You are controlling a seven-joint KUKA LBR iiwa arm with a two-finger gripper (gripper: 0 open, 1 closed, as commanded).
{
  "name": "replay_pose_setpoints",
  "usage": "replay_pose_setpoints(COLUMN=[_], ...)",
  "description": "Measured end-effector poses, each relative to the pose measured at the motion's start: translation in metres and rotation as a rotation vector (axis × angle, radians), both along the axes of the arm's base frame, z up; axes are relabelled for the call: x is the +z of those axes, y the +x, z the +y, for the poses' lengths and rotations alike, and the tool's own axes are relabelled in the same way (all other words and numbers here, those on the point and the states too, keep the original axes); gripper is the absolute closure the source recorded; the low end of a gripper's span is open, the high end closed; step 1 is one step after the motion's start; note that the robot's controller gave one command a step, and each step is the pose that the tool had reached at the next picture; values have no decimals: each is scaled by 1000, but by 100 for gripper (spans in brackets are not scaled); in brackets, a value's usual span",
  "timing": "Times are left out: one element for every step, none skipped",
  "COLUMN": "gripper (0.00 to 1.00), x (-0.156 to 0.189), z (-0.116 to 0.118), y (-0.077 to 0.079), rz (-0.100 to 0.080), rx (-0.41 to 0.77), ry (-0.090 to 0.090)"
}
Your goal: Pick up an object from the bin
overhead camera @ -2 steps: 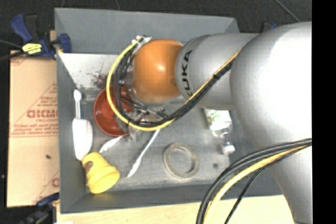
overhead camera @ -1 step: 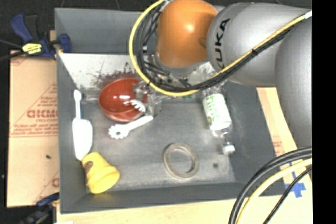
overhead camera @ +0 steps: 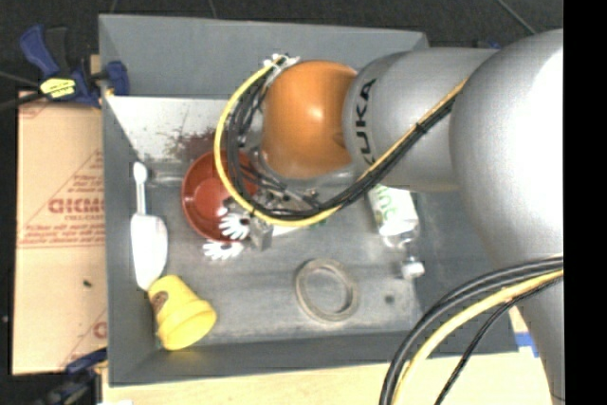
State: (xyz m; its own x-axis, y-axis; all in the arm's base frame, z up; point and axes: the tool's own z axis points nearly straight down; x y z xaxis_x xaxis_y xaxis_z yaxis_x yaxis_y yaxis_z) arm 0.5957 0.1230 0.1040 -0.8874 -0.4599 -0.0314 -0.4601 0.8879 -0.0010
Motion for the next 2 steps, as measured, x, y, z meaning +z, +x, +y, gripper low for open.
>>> replay_pose_setpoints(gripper=[100,100], x=[51,147], z=[-13,4], y=[34,19], rz=[3,-6], rx=[-45,23], ry=[-3,1])
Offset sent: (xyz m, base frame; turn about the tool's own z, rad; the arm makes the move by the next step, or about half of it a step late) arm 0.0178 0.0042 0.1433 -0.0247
